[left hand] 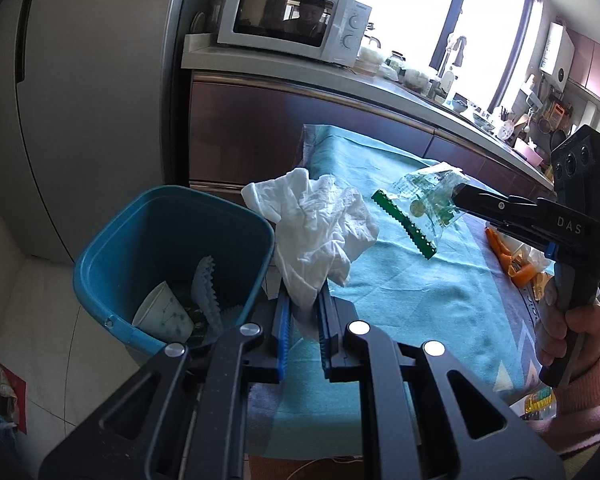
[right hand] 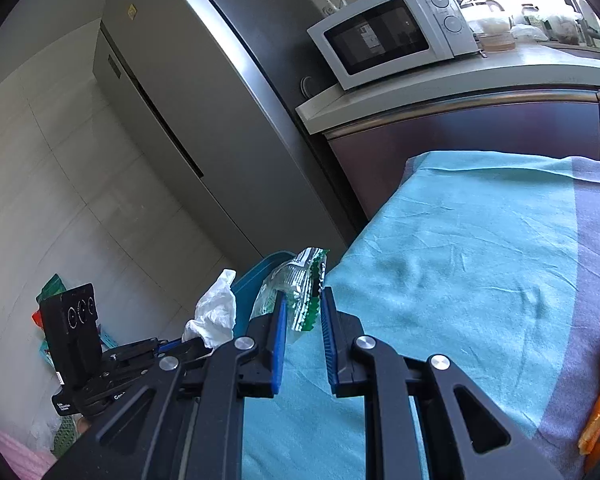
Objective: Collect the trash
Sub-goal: 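Carry the tissue and wrapper in both tools over the teal bin, then open both tools to drop the tissue and wrapper into the bin, then move both open tools back over the trash on the table, then close the left tool on the orange peel while the right tool grasps a white tissue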
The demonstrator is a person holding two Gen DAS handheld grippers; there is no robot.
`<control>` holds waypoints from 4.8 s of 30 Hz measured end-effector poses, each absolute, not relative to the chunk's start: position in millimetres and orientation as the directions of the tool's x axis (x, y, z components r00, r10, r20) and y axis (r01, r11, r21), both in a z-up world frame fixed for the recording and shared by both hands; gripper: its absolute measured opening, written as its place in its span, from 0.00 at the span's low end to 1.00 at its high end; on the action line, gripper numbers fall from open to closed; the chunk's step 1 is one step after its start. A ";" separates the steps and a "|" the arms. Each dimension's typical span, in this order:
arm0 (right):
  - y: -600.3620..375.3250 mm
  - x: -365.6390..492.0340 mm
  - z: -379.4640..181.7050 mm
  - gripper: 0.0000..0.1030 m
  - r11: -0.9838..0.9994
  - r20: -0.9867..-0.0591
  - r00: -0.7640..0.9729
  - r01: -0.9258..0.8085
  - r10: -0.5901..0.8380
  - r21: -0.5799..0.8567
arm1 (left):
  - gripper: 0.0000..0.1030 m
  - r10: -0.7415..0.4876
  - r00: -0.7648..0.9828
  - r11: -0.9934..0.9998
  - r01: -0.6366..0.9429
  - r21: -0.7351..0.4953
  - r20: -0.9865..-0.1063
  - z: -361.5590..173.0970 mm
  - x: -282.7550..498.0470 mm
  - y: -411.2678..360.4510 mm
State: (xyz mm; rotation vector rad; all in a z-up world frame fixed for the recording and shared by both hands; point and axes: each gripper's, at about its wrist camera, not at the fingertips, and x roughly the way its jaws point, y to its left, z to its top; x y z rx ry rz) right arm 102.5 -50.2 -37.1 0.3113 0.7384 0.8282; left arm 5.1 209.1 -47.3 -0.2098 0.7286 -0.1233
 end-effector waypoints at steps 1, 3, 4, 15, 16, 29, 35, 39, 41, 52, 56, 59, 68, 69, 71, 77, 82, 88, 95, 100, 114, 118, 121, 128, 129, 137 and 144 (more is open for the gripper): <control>-46.9 102.1 -36.4 0.15 0.646 -0.471 0.444 -0.560 0.762 0.519 | 0.12 -0.176 0.741 0.973 0.029 -0.231 -0.648 -47.7 4.8 212.8; -39.3 102.8 -34.6 0.15 0.640 -0.472 0.435 -0.573 0.767 0.512 | 0.12 -0.160 0.741 0.973 0.008 -0.230 -0.652 -48.7 4.3 220.2; -35.6 102.7 -33.9 0.15 0.636 -0.472 0.430 -0.579 0.769 0.509 | 0.12 -0.155 0.741 0.973 0.000 -0.231 -0.654 -49.6 4.1 223.5; 5.7 107.5 -31.6 0.15 0.608 -0.492 0.377 -0.624 0.784 0.491 | 0.12 -0.096 0.730 0.969 -0.086 -0.230 -0.677 -61.4 6.3 254.7; 9.1 108.2 -31.9 0.15 0.607 -0.497 0.372 -0.628 0.784 0.487 | 0.12 -0.091 0.729 0.969 -0.093 -0.229 -0.679 -62.4 6.4 256.2; 54.6 120.3 -43.6 0.15 0.607 -0.567 0.317 -0.659 0.760 0.445 | 0.13 -0.070 0.701 0.955 -0.158 -0.250 -0.710 -80.9 16.6 281.4; 81.0 130.5 -54.3 0.15 0.619 -0.621 0.285 -0.660 0.730 0.425 | 0.15 -0.060 0.681 0.949 -0.188 -0.254 -0.730 -91.4 28.7 290.5; 95.7 138.7 -63.4 0.16 0.631 -0.656 0.264 -0.654 0.707 0.417 | 0.17 -0.058 0.670 0.942 -0.209 -0.263 -0.740 -100.1 37.7 295.6; 102.2 141.7 -67.4 0.17 0.635 -0.668 0.255 -0.650 0.699 0.418 | 0.17 -0.055 0.665 0.939 -0.219 -0.265 -0.745 -104.5 41.5 297.9; 115.2 142.5 -81.0 0.24 0.655 -0.704 0.236 -0.635 0.670 0.410 | 0.35 -0.048 0.625 0.932 -0.252 -0.260 -0.779 -138.1 63.0 299.3; 109.4 141.5 -81.0 0.25 0.648 -0.690 0.237 -0.633 0.683 0.424 | 0.36 -0.047 0.639 0.929 -0.254 -0.268 -0.767 -135.5 60.7 298.6; 101.6 139.1 -78.6 0.25 0.640 -0.676 0.240 -0.633 0.697 0.435 | 0.39 -0.034 0.664 0.936 -0.240 -0.257 -0.747 -125.8 55.4 293.6; 55.2 118.3 -54.0 0.36 0.635 -0.614 0.315 -0.653 0.724 0.413 | 0.55 -0.075 0.758 0.959 -0.122 -0.254 -0.648 -82.0 39.8 255.3; 47.6 114.2 -50.3 0.37 0.637 -0.606 0.329 -0.656 0.724 0.404 | 0.56 -0.094 0.767 0.961 -0.097 -0.258 -0.635 -77.4 38.9 247.5; 30.6 106.2 -43.4 0.39 0.650 -0.591 0.365 -0.655 0.719 0.386 | 0.58 -0.131 0.778 0.963 -0.046 -0.264 -0.615 -70.1 37.4 233.6; -31.4 84.8 -26.0 0.41 0.714 -0.548 0.489 -0.615 0.679 0.335 | 0.59 -0.267 0.767 0.955 0.128 -0.268 -0.584 -54.3 41.8 180.0; -90.3 66.2 -24.7 0.43 0.785 -0.535 0.583 -0.534 0.612 0.315 | 0.60 -0.365 0.721 0.930 0.257 -0.262 -0.589 -52.1 50.5 127.4; -166.3 43.5 -29.1 0.43 0.873 -0.539 0.687 -0.380 0.488 0.306 | 0.60 -0.451 0.648 0.889 0.386 -0.246 -0.613 -56.8 55.2 63.3; -229.2 34.4 -37.5 0.47 0.940 -0.547 0.770 -0.206 0.328 0.272 | 0.60 -0.505 0.539 0.840 0.488 -0.239 -0.674 -74.9 71.1 -4.4; -258.1 35.9 -44.7 0.50 0.960 -0.558 0.792 -0.121 0.247 0.253 | 0.60 -0.529 0.505 0.812 0.535 -0.234 -0.682 -73.0 77.1 -37.9; -280.9 46.0 -72.5 0.51 0.967 -0.623 0.756 -0.054 0.203 0.250 | 0.41 -0.501 0.423 0.818 0.515 -0.255 -0.755 -86.3 114.4 -80.7; -283.8 49.8 -74.2 0.48 0.965 -0.630 0.749 -0.046 0.204 0.259 | 0.30 -0.518 0.393 0.805 0.523 -0.279 -0.760 -86.4 119.5 -84.1; -284.5 52.8 -76.6 0.40 0.963 -0.637 0.742 -0.046 0.212 0.266 | 0.26 -0.523 0.387 0.805 0.518 -0.290 -0.759 -87.4 123.0 -85.4; -286.0 53.8 -78.3 0.13 0.958 -0.638 0.734 -0.058 0.231 0.280 | 0.13 -0.531 0.386 0.804 0.512 -0.304 -0.754 -88.6 122.2 -83.2; -286.9 53.4 -78.0 0.10 0.957 -0.637 0.735 -0.060 0.234 0.283 | 0.12 -0.531 0.390 0.804 0.512 -0.302 -0.753 -88.0 121.1 -82.8; -294.4 42.1 -69.7 0.07 0.953 -0.610 0.757 -0.060 0.237 0.296 | 0.10 -0.536 0.414 0.806 0.511 -0.299 -0.736 -82.2 112.6 -73.5; -299.0 30.5 -55.9 0.06 0.946 -0.569 0.785 -0.066 0.244 0.316 | 0.10 -0.537 0.448 0.809 0.513 -0.286 -0.715 -70.3 101.9 -62.8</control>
